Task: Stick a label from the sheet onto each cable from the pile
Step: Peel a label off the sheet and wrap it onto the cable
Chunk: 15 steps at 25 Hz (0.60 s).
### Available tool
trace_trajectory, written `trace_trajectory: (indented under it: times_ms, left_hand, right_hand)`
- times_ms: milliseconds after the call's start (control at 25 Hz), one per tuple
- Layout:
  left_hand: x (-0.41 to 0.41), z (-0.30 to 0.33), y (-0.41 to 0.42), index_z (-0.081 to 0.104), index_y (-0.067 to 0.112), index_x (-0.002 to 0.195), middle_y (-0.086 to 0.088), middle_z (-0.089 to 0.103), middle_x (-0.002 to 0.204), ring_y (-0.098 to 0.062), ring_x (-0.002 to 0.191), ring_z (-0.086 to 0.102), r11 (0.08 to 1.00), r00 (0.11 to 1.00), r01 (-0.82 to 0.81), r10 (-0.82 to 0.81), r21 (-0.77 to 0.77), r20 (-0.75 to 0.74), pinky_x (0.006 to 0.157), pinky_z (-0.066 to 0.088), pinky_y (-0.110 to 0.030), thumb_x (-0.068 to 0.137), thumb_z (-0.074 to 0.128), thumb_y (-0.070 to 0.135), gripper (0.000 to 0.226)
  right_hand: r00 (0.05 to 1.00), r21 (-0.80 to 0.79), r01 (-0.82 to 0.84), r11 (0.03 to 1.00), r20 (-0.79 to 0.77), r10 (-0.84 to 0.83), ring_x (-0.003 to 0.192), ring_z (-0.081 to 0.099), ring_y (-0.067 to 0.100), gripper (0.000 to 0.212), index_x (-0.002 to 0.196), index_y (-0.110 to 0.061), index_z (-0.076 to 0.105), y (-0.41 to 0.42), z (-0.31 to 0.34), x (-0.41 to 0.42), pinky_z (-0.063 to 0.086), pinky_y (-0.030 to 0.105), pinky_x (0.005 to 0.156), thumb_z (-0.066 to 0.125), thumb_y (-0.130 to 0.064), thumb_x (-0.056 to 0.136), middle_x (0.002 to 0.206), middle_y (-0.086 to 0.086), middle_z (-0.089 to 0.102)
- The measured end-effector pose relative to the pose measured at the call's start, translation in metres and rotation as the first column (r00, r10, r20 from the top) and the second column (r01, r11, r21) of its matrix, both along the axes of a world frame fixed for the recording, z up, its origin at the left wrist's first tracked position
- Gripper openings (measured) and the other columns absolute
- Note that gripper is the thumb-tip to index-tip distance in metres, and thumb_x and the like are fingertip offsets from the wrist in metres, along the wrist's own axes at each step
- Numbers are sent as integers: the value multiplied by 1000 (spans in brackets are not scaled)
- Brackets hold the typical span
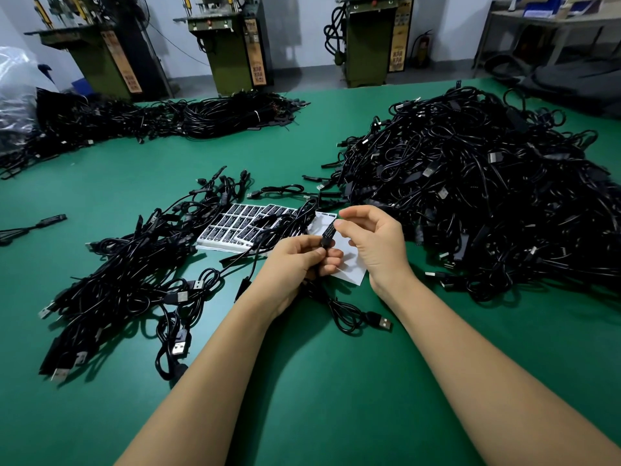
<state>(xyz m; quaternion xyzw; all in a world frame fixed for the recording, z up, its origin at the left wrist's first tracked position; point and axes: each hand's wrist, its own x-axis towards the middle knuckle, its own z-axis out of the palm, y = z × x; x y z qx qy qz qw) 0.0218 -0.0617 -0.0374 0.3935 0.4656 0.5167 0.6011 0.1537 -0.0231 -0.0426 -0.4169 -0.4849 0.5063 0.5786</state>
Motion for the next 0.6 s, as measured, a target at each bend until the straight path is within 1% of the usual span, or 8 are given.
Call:
trace_trajectory:
  times_ms: [200, 400, 600]
  left_hand:
    - [-3, 0, 1, 61, -3, 94, -8, 68, 73, -7, 54, 57, 999, 999, 45, -45, 15, -23, 48, 43, -14, 95, 41, -10, 22]
    - [-4, -2, 3, 62, 0, 91, -2, 66, 69, -4, 51, 50, 997, 994, 70, -67, 33, -89, 44, 36, -12, 95, 40, -10, 25]
    - [-4, -2, 3, 62, 1, 91, 0, 65, 68, -2, 50, 46, 996, 991, 79, -74, 34, -112, 42, 31, -10, 95, 39, -9, 25]
  right_hand:
    - [998, 6, -44, 999, 36, 43, 68, 64, -2, 13, 85, -12, 68, 0, -1, 1, 45, 9, 58, 74, -3, 77, 77, -3, 69]
    - [997, 10, -49, 999, 63, 49, 66, 62, -3, 12, 83, -11, 68, 1, -1, 0, 45, 10, 59, 74, -2, 78, 75, -1, 68]
    - [996, 12, -43, 999, 78, 42, 66, 62, -3, 11, 83, -10, 68, 1, -1, -1, 45, 9, 60, 74, -2, 78, 75, -2, 68]
